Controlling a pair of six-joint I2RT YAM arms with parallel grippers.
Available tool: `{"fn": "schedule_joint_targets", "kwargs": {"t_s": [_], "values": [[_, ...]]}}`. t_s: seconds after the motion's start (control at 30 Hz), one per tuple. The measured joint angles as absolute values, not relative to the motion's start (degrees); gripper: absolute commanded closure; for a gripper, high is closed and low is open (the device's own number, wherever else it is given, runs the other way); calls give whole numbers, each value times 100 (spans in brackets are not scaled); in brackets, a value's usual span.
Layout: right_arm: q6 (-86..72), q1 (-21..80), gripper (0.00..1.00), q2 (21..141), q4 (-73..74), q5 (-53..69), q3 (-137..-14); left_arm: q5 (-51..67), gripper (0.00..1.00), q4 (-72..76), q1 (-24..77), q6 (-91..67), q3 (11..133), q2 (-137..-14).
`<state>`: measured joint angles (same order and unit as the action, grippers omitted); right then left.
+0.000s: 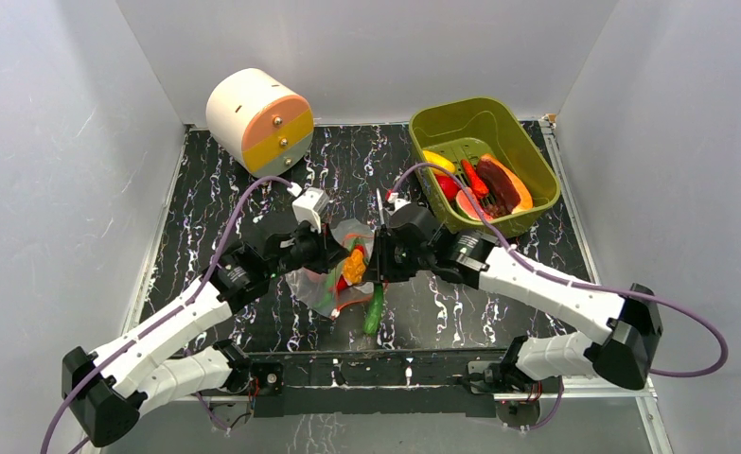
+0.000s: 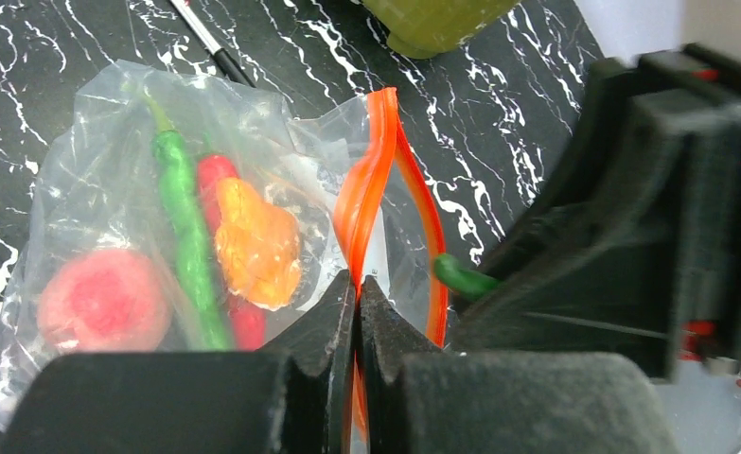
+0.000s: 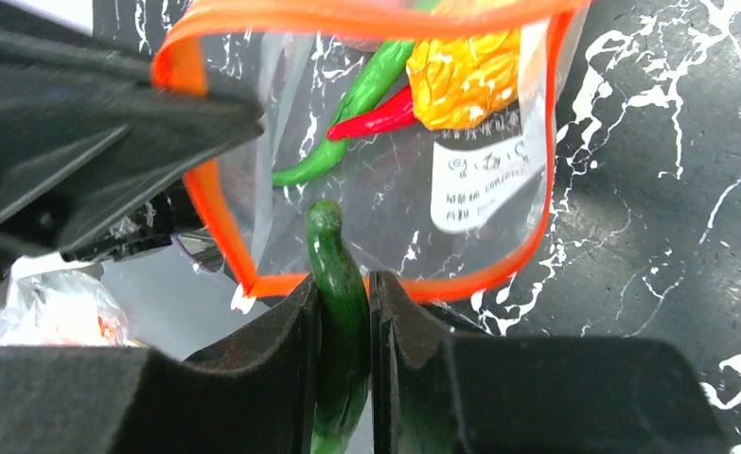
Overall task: Place the food in the zip-top bag and seal the zipper
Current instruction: Place the fake vegetable in the zipper food storage bag.
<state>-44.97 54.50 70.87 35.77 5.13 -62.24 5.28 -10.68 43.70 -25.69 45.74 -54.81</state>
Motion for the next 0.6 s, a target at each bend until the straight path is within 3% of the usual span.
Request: {"fn": "schedule_joint_targets", "kwargs": {"t_s": [0.33,0.47,0.6], "values": [[-5120,5450,78,7804,2886,95,-6219,1046,100,-1017,4370,-2550,4338,-5170],[-5354,5450,72,8027,2700,-224,-6219,1194,100,-1024,4370,-2550,4338,-5162],[-5513,5450,75,8180,2523,-370,-6219,1278,100,-1017,4370,-2552,4322,-5085]]}}
